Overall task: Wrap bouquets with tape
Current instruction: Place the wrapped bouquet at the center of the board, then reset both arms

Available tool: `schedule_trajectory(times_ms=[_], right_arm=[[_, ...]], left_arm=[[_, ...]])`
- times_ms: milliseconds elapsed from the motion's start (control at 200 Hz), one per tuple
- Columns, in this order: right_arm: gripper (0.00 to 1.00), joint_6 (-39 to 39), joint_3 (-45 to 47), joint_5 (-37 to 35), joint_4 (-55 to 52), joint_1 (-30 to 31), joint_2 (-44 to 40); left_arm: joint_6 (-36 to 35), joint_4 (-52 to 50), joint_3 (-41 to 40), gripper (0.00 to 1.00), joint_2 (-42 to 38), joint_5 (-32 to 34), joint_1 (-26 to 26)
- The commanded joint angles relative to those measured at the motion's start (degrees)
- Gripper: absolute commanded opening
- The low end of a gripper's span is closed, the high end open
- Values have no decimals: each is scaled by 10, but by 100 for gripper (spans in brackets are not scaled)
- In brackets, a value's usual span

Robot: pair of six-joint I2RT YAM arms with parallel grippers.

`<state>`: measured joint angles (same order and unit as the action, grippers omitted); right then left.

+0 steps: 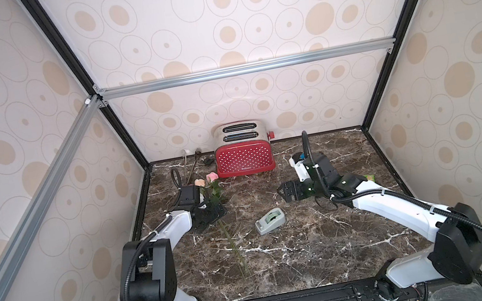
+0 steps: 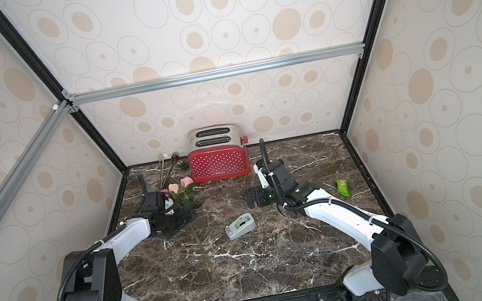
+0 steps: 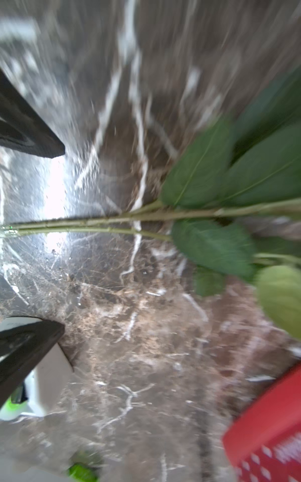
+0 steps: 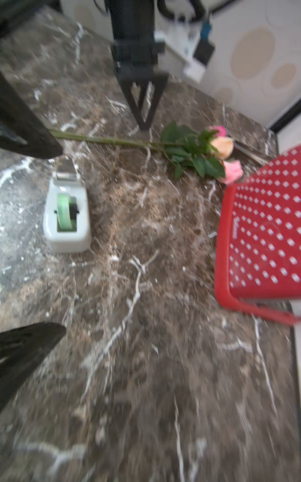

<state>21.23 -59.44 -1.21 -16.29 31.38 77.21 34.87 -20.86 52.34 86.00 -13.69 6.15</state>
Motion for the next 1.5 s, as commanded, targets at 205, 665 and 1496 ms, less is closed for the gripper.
schedule_trajectory(times_ms=[205, 665, 1496], right_arm=[[100, -70, 121, -349, 71, -48, -77], [100, -200, 300, -337, 496, -213, 52], [100, -212, 354, -90, 622, -278, 109]], left_arm=[[8, 66, -87, 98, -165, 385, -15], [-278, 733, -342, 98, -64, 402, -21], [-322, 997, -403, 98, 42, 278, -36]])
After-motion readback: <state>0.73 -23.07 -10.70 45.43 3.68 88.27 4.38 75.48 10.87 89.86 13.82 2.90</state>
